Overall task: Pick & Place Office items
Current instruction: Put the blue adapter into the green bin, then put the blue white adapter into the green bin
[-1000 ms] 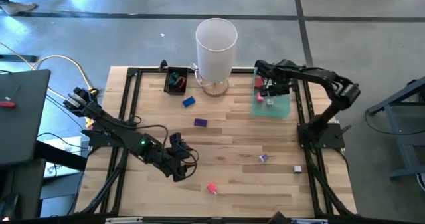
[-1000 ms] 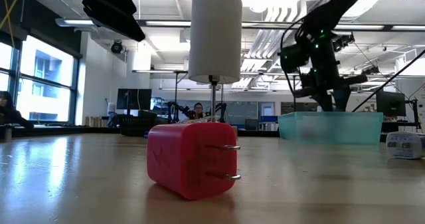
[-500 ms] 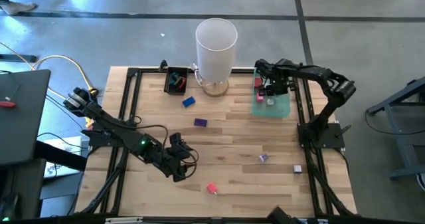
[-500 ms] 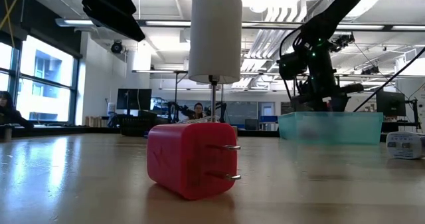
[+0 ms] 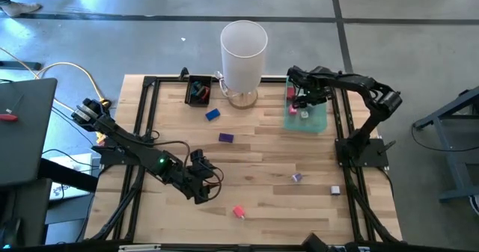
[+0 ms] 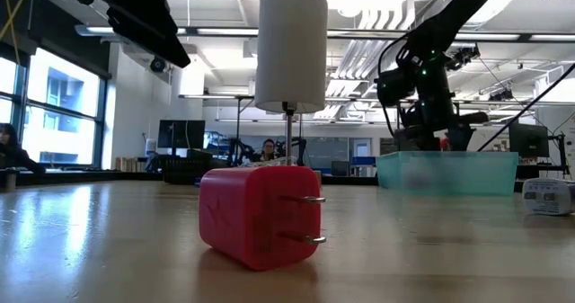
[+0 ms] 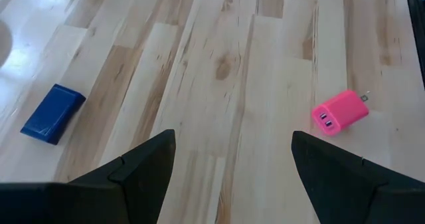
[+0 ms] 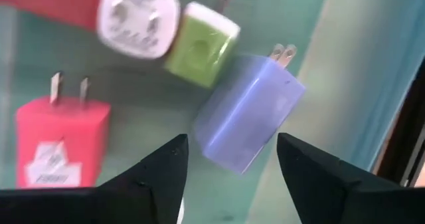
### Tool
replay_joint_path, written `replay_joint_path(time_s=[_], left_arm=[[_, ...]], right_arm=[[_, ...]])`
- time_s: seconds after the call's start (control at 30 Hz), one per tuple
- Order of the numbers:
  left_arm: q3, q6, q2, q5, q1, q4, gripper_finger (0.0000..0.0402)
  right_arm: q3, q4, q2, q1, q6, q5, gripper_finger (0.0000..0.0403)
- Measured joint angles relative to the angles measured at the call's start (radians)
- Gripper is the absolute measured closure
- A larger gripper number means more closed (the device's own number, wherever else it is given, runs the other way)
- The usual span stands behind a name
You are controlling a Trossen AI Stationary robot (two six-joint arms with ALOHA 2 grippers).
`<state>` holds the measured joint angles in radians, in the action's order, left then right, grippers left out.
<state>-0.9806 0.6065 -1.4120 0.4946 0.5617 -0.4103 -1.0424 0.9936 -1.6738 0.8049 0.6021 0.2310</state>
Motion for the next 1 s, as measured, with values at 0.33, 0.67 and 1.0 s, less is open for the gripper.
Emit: replay_joint_path(time_s=[0.33,0.67,1.0], left_arm=[[0.000,0.000,0.000,0.000,0.000,0.000,0.0108],[0.000,0.000,0.000,0.000,0.000,0.000,0.0108],[0.000,0.039,0.000,-0.001,0.014,0.000,0.0108]], right_arm=[[0.000,0.003,0.198,-0.100,-0.074,0.177,0.0188],[0.000,0.000,0.421,-0.402,-0.121,0.018,0.0188],[0.000,-0.031,0.426,-0.732,0.055,-0.212,0.0188]])
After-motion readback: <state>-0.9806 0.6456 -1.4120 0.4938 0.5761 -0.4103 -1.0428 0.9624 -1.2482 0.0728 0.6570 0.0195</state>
